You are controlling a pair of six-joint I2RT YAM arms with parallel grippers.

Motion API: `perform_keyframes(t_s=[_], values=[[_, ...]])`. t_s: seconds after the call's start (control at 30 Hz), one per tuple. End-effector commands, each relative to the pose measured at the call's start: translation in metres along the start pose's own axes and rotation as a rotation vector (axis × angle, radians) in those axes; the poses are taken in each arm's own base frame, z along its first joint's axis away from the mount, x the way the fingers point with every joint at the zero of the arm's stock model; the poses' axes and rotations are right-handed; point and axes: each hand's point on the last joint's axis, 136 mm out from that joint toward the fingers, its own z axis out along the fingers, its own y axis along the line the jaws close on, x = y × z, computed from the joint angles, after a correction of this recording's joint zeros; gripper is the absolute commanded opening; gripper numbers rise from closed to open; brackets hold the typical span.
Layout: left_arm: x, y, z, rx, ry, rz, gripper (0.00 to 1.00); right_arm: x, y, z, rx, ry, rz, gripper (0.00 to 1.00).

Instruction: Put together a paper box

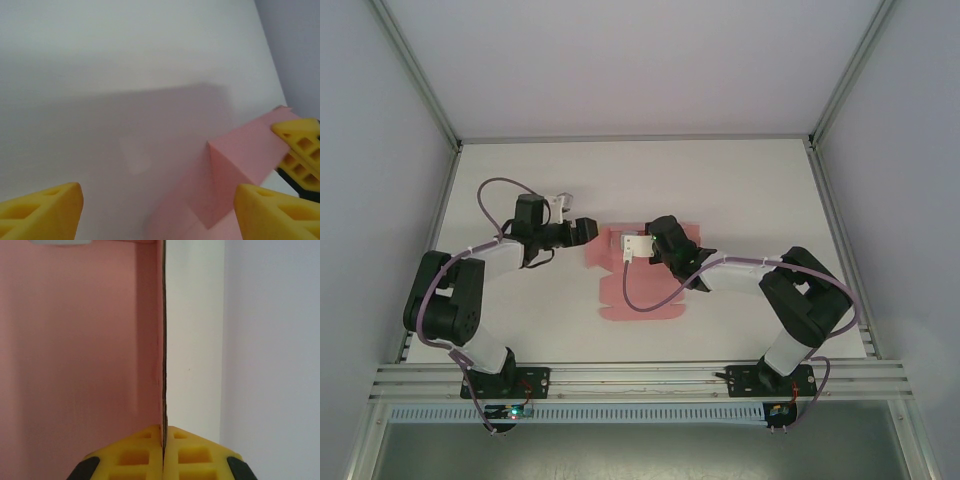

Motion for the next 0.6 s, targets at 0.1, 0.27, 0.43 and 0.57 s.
perform_keyframes(t_s=[0.1,0.27,0.43,0.57], values=[[0.011,-0.041,0.004,0.122,0.027,0.047,0.76,0.003,-0.001,0.003,-0.003,0.026,0.029,0.00],[0.018,-0.034,0.004,0.041,0.044,0.062,0.57,0.003,-0.003,0.002,-0.001,0.025,0.040,0.00],[0.031,-0.024,0.001,-0.135,0.079,0.108,0.46,0.006,-0.004,0.003,0.003,0.046,0.038,0.00],[0.035,-0.015,-0.010,-0.352,0.090,0.164,0.38,0.006,-0.005,0.001,0.004,0.049,0.046,0.00]])
